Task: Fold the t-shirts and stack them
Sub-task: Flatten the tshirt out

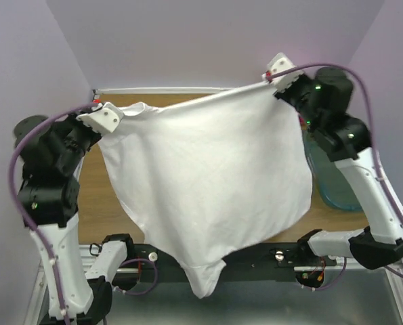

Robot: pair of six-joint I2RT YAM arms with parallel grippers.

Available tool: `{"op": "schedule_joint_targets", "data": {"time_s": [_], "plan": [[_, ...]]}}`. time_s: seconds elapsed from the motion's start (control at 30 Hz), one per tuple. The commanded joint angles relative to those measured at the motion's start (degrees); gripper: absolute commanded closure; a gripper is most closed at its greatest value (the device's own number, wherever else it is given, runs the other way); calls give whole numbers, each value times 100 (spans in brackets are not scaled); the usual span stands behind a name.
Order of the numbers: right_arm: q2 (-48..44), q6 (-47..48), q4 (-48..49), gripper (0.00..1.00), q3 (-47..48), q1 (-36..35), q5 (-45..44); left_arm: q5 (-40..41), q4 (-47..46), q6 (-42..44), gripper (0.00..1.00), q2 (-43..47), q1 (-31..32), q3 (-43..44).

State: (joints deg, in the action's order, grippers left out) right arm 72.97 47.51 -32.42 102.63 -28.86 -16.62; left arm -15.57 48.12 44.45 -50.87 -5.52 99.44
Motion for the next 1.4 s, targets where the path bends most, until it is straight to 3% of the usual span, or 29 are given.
{"op": "schedule_joint_targets", "data": {"time_s": [0.0,0.13,0.4,0.6,0.8,1.07,1.37], "plan": [[24,400,508,99,-1199,56,9,-104,620,354,100,-361,-19,-1424],[462,453,1071,100,-2560,196,421,-34,-36,144,100,-976,-19,-2646],[2104,259,1791,100,-2819,574,1090,-95,-1278,-120,100,-2959,68,-3229],[3257,198,1889,99,-2091,882,1345,-34,-1603,-375,100,-4577,95,-2414],[4146,180,1880,100,-1501,909,1346,-139,-1657,-761,100,-5642,226,-1507],[4507,206,1880,99,-1289,935,1197,256,-1692,-911,100,-6329,885,-813],[4480,303,1871,99,-1272,1137,1231,371,-1393,-1017,100,-6471,965,-364]]}}
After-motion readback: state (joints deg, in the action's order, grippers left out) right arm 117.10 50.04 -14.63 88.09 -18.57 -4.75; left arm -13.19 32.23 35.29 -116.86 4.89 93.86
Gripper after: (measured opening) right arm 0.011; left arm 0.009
